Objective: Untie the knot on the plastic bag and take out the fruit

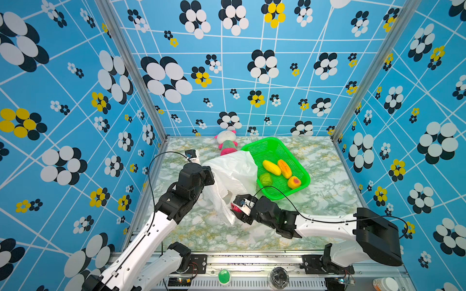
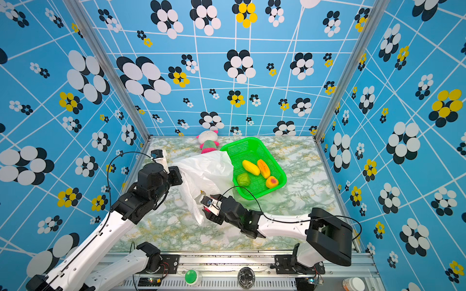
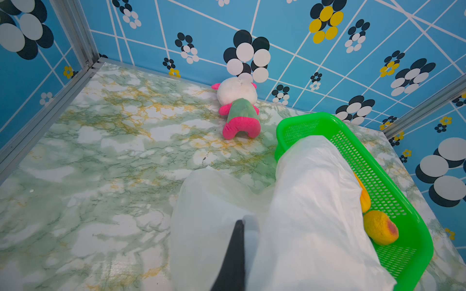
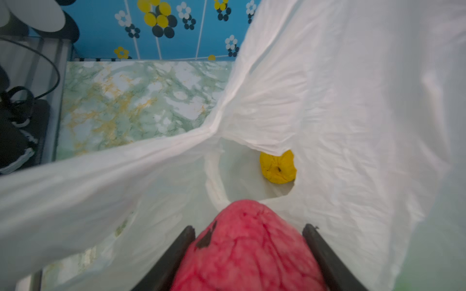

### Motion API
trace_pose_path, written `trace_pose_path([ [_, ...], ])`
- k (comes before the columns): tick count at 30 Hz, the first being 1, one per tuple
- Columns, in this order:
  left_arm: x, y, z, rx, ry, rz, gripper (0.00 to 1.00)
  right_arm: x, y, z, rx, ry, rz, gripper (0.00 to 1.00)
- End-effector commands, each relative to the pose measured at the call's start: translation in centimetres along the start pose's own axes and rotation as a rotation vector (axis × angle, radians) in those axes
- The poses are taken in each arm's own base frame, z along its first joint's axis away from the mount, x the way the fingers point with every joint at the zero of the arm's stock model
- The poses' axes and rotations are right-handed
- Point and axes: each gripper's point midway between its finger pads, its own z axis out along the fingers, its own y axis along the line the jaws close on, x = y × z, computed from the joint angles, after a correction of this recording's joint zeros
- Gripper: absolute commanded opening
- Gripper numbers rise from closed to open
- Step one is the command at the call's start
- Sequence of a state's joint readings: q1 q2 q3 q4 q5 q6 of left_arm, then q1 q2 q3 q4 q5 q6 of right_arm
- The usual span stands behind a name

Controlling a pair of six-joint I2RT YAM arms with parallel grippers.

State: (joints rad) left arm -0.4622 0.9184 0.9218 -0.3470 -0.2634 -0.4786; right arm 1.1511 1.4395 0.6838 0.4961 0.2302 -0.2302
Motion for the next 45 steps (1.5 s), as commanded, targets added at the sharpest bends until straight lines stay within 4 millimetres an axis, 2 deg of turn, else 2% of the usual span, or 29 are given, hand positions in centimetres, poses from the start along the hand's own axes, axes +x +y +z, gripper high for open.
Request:
trace_pose_path([
  [1, -0.3, 0.6, -0.3, -0.025, -0.012, -0.011, 0.05, -2.1, -5.9, -1.7, 0.249, -0.068, 0.085, 0.3],
  [5, -0.5, 0.6, -0.4, -0.024, -0.016, -0.011, 0.05, -0.3, -11.6, -3.5, 0.373, -0.063, 0.288, 0.36],
  [8, -0.5, 0.6, -0.4, -0.025, -0.016, -0.012, 0.05, 3.3, -16.5, -4.3, 0.499, 0.01, 0.459, 0.36],
  [11, -0.4, 0.7, -0.4, -0.025, -0.014, -0.012, 0.05, 7.4, -19.8, -4.2, 0.597, 0.141, 0.569, 0.34],
  [14, -0.5, 0.7, -0.5, -0.027, -0.017, -0.011, 0.05, 9.3, -20.5, -3.1, 0.595, 0.196, 0.619, 0.34],
  [18, -0.5, 0.7, -0.5, -0.029, -0.02, -0.013, 0.05, 11.4, -21.0, -1.5, 0.612, 0.272, 0.664, 0.46],
  [22, -0.5, 0.6, -0.5, -0.024, -0.018, -0.013, 0.05, 14.6, -21.6, 0.2, 0.63, 0.414, 0.703, 0.49],
  [24, -0.5, 0.7, -0.5, -0.026, -0.019, -0.013, 0.05, 15.4, -21.6, 1.0, 0.622, 0.434, 0.724, 0.55],
  [28, -0.6, 0.8, -0.7, -0.027, -0.024, -0.014, 0.06, 15.2, -21.2, 1.3, 0.594, 0.415, 0.736, 0.8],
  [32, -0.6, 0.7, -0.6, -0.024, -0.023, -0.014, 0.06, 14.5, -21.6, -0.1, 0.621, 0.38, 0.722, 0.89],
  [37, -0.6, 0.7, -0.6, -0.025, -0.021, -0.013, 0.06, 13.1, -21.8, -2.4, 0.641, 0.309, 0.712, 0.92],
  [38, -0.6, 0.7, -0.6, -0.025, -0.021, -0.013, 0.06, 12.8, -21.9, -2.8, 0.646, 0.299, 0.71, 0.99],
  [42, -0.6, 0.7, -0.6, -0.025, -0.022, -0.013, 0.06, 11.2, -22.1, -5.3, 0.664, 0.235, 0.691, 0.98],
  [44, -0.6, 0.7, -0.6, -0.025, -0.021, -0.012, 0.06, 9.4, -21.4, -6.1, 0.597, 0.145, 0.682, 0.9],
  [45, -0.5, 0.7, -0.6, -0.026, -0.02, -0.013, 0.06, 7.8, -20.4, -6.4, 0.524, 0.073, 0.664, 0.83],
])
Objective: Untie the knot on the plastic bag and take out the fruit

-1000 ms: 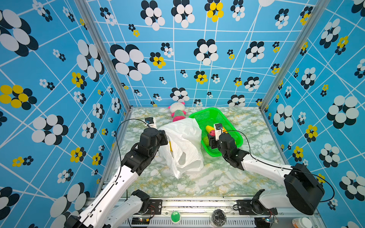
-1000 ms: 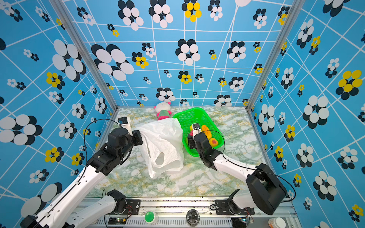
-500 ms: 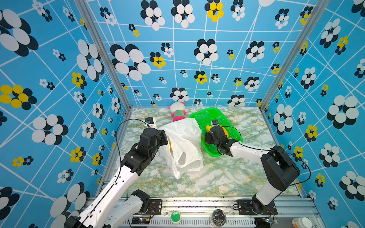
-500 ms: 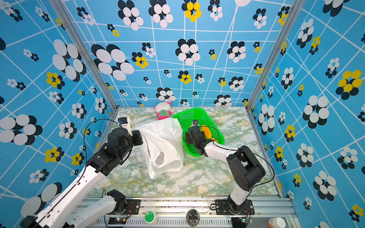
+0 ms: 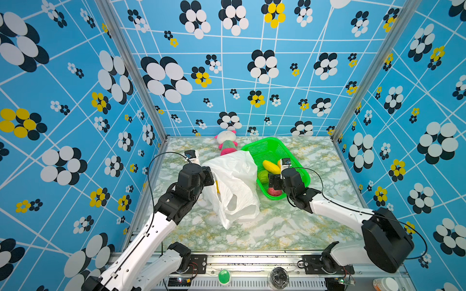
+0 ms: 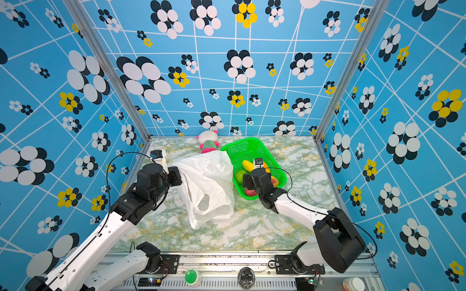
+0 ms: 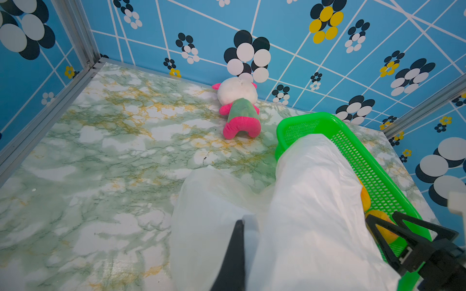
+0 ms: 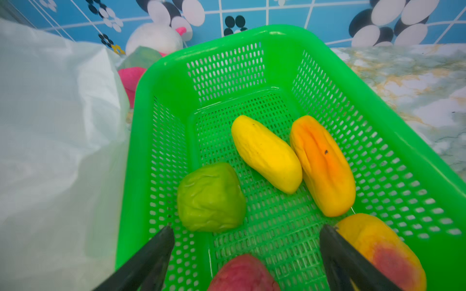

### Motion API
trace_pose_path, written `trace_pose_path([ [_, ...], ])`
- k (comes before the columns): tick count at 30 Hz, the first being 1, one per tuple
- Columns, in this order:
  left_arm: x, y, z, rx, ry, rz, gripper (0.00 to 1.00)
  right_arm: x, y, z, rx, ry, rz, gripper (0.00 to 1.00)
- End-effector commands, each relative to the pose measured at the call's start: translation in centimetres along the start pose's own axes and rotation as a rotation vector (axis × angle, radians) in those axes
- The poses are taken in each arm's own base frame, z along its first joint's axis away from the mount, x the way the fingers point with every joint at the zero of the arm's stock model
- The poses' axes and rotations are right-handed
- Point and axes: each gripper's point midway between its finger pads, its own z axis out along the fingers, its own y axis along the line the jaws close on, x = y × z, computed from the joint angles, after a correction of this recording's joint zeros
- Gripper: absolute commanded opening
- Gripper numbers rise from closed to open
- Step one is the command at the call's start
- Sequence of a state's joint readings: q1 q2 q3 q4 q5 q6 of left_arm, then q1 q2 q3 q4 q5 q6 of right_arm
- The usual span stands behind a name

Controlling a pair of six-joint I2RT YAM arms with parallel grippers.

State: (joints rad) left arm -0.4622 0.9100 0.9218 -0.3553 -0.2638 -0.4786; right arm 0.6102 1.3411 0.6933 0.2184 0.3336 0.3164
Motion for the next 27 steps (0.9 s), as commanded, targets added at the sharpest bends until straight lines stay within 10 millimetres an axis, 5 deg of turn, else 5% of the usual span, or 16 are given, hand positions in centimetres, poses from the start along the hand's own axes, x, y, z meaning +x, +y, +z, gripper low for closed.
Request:
trace_pose_path([
  [1, -0.5, 0.6, -0.3, -0.026, -0.02, -0.013, 0.06, -2.2, 3.1, -3.6, -0.224, -0.152, -0.028, 0.7],
  [3, -0.5, 0.7, -0.3, -0.027, -0.02, -0.013, 0.06, -3.0, 5.9, -7.1, -0.394, -0.253, -0.089, 0.53],
  [7, -0.6, 0.7, -0.4, -0.027, -0.021, -0.014, 0.05, -1.6, 11.8, -14.8, -0.655, -0.415, -0.351, 0.44],
  [10, -0.6, 0.7, -0.4, -0.028, -0.024, -0.014, 0.06, -0.6, 14.2, -17.2, -0.733, -0.426, -0.457, 0.37],
  [18, -0.6, 0.7, -0.5, -0.027, -0.024, -0.015, 0.06, 5.0, 20.6, -15.2, -0.79, -0.237, -0.789, 0.29],
  [27, -0.7, 0.7, -0.5, -0.025, -0.024, -0.017, 0.06, 10.4, 24.8, -8.2, -0.687, -0.077, -0.959, 0.13],
])
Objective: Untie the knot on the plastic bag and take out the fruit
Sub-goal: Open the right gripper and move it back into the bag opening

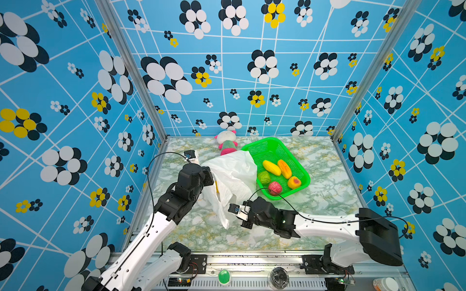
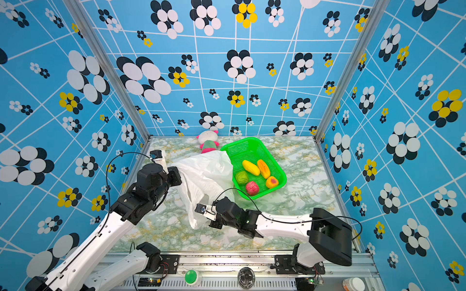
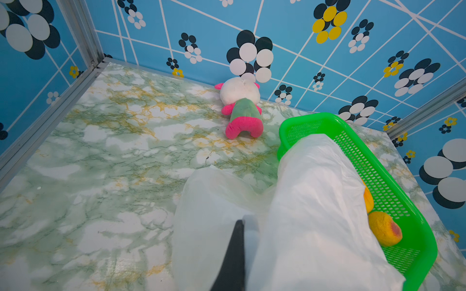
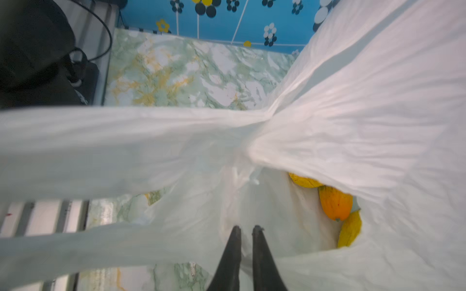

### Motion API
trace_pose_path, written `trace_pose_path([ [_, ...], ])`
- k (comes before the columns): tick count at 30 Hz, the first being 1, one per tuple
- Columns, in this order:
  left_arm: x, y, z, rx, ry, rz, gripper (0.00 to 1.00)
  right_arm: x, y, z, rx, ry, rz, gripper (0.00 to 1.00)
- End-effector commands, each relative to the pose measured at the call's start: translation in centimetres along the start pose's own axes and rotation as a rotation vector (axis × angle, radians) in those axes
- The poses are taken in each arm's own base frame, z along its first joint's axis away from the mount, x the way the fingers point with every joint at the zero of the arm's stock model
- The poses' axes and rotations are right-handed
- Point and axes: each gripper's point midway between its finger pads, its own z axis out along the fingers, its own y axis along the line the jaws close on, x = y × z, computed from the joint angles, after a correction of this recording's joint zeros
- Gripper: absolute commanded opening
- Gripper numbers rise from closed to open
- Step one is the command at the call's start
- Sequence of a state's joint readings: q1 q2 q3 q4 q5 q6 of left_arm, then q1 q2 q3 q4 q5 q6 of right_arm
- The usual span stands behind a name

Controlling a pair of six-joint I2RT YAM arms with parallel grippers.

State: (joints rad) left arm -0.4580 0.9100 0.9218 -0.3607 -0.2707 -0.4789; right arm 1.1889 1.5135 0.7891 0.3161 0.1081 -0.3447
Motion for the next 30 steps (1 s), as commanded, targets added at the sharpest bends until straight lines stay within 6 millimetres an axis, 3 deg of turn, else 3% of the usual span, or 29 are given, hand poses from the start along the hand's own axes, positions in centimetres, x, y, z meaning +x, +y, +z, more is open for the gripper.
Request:
trace_pose_path([
  [1, -0.7, 0.4, -0.5, -0.012, -0.024, -0.016, 0.06, 1.3, -0.6, 2.5, 0.047, 0.079, -0.042, 0.12],
  [6, -0.8, 0.4, -0.7, -0.012, -0.029, -0.017, 0.06, 2.6, -1.3, 5.7, 0.12, 0.134, -0.046, 0.1],
  [12, -0.8, 0.4, -0.7, -0.011, -0.027, -0.018, 0.06, 4.3, -4.9, 7.3, 0.299, 0.196, -0.004, 0.13],
  [17, -0.8, 0.4, -0.7, -0.009, -0.028, -0.019, 0.06, 5.6, -7.9, 7.8, 0.407, 0.235, 0.072, 0.28],
  [20, -0.7, 0.4, -0.6, -0.01, -0.027, -0.019, 0.06, 5.9, -9.0, 7.8, 0.469, 0.246, 0.092, 0.43],
  [30, -0.8, 0.4, -0.7, -0.009, -0.028, -0.02, 0.06, 8.3, -12.2, 8.1, 0.573, 0.31, 0.212, 0.72],
])
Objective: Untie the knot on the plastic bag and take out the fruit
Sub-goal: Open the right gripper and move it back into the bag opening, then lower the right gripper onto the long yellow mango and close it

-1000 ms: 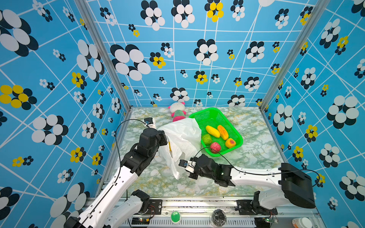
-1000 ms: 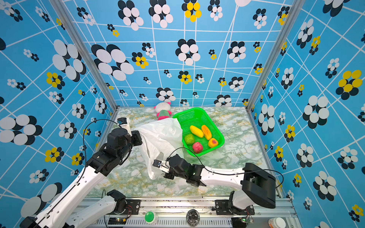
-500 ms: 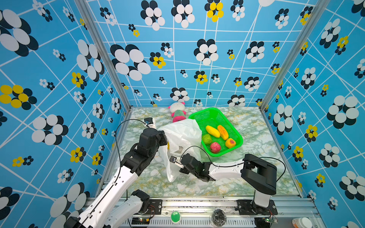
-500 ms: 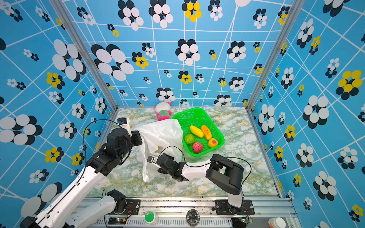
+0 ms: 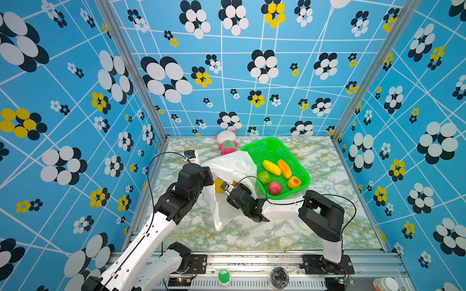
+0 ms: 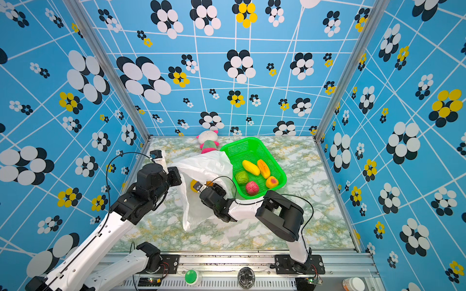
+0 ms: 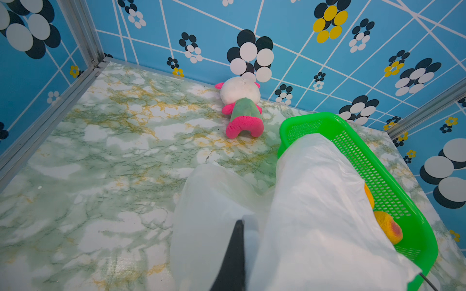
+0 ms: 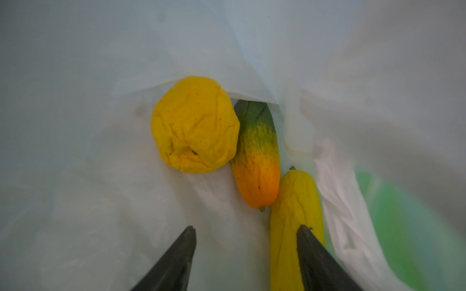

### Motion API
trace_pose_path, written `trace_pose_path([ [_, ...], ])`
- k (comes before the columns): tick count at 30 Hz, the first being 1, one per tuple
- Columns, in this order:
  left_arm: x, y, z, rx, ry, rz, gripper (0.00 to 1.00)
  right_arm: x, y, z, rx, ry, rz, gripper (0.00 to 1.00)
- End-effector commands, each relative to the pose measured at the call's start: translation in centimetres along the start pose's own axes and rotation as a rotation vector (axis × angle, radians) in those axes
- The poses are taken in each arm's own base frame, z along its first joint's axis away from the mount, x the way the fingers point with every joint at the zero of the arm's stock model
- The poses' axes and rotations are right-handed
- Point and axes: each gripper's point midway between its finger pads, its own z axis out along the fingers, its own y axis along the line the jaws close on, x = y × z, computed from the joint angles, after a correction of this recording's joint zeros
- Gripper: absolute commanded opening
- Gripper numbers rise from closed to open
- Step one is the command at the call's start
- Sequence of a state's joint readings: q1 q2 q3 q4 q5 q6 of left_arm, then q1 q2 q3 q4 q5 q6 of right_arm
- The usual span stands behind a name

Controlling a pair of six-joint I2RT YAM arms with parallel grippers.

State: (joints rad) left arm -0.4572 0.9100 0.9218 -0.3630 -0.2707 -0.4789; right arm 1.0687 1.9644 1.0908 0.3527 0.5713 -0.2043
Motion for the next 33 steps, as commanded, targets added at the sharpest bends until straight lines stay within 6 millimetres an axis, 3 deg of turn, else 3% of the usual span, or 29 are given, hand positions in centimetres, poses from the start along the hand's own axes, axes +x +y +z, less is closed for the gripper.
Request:
trace_pose_path([
  [1, -0.8, 0.4, -0.7, -0.009, -0.03, -0.019, 0.06, 0.9, -1.5, 1.0, 0.062, 0.046, 0.06, 0.74],
  [19, -0.8, 0.3, -0.6, -0.008, -0.03, -0.019, 0.06, 3.7, -4.7, 3.4, 0.107, 0.176, 0.192, 0.92],
  [30, -0.8, 0.3, -0.7, -0.007, -0.03, -0.019, 0.06, 5.7, -3.5, 6.1, -0.079, 0.273, 0.318, 0.82],
  [33, -0.8, 0.3, -0.7, -0.006, -0.031, -0.019, 0.06, 5.6, -3.3, 6.2, -0.094, 0.278, 0.32, 0.73],
])
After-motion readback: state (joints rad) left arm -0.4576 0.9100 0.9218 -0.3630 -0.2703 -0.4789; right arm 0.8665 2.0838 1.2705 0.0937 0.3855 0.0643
